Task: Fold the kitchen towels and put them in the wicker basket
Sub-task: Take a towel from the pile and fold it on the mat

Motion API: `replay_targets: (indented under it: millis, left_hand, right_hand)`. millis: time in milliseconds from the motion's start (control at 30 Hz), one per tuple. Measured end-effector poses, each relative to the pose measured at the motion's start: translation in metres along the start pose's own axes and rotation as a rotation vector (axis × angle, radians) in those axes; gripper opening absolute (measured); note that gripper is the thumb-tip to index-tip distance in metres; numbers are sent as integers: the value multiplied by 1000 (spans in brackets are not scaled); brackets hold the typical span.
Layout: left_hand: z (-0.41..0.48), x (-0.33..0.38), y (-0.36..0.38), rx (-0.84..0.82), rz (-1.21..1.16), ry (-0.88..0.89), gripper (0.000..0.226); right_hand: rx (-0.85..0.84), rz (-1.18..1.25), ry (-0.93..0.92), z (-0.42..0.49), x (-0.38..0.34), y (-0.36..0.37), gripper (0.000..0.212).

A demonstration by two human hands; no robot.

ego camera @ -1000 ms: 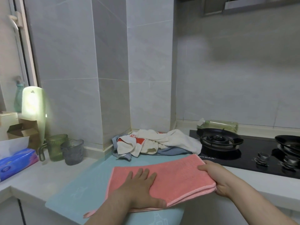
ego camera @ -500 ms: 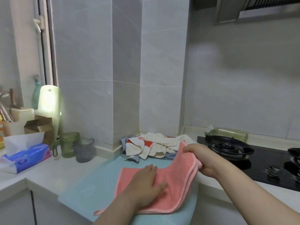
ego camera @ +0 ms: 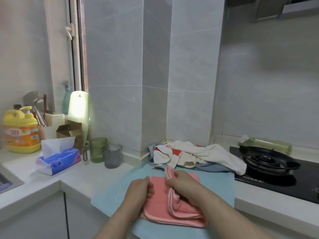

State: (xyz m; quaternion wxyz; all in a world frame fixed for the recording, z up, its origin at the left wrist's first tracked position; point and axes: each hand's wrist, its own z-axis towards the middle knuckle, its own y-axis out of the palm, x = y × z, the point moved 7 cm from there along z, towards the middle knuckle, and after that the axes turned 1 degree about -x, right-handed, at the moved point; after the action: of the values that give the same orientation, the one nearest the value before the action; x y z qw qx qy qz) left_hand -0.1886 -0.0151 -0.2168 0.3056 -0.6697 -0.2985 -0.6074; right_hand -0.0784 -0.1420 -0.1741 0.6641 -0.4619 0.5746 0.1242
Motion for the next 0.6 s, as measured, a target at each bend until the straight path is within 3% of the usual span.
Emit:
replay_targets:
  millis: [67, 233, 333, 400, 433, 500, 600]
  left_hand:
    - [-2, 3, 0, -5, 74, 37, 37]
    - [-14, 20, 9, -32, 412, 172, 42]
    - [-22, 27, 16, -41, 525, 189, 44]
    - [-22, 29, 21, -51, 546, 181, 44]
    - [-23, 29, 24, -74, 546, 164, 38]
    - [-24, 28, 32, -143, 565, 116, 39]
    - [-29, 31, 41, -219, 480, 77, 56]
  right_hand:
    - [-26, -32, -9, -4, 3, 2, 25]
    - [-80, 217, -109, -26, 1, -21, 17]
    - [131, -108, -250, -53, 14, -58, 14]
    - [140, -418, -296, -71, 32, -63, 10]
    - [98, -504, -308, -78, 40, -59, 20]
    - [52, -536, -334, -86, 51, -49, 38]
    - [147, -575, -398, -87, 52, -43, 47]
